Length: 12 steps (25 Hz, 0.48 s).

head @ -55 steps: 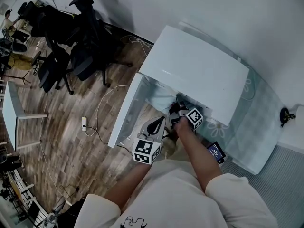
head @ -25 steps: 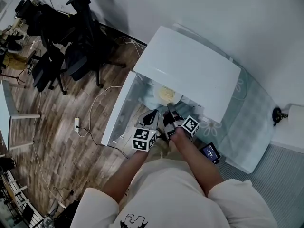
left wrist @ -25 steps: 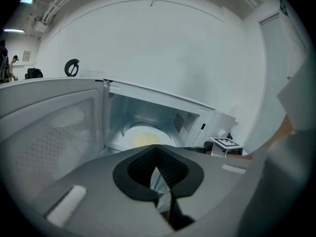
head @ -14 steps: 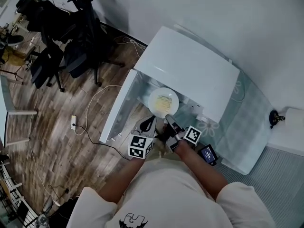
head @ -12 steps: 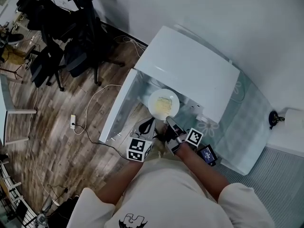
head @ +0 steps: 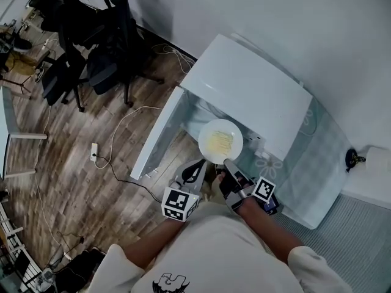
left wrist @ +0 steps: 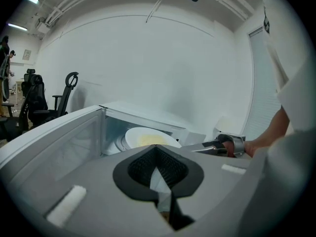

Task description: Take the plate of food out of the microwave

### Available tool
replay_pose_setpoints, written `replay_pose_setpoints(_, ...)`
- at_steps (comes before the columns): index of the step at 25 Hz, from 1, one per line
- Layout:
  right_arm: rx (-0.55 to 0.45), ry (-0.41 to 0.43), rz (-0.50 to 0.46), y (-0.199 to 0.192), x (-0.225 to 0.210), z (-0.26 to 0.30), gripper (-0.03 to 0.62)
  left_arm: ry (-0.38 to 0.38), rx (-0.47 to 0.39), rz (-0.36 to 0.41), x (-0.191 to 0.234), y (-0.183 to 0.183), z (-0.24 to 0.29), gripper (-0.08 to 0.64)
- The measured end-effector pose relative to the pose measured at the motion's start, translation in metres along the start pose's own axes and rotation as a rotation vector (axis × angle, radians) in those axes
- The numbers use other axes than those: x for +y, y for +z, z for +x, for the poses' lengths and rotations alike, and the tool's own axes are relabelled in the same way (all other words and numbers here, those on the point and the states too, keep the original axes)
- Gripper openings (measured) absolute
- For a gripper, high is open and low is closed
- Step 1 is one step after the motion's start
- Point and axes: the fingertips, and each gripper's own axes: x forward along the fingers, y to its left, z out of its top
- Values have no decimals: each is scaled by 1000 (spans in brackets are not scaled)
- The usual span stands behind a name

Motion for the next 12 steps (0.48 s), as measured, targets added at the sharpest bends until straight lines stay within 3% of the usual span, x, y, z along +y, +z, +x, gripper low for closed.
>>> replay_pose_setpoints(12,-20,4,-39,6,34,-16,21,-4,-42,-3,-16,24,-5,3)
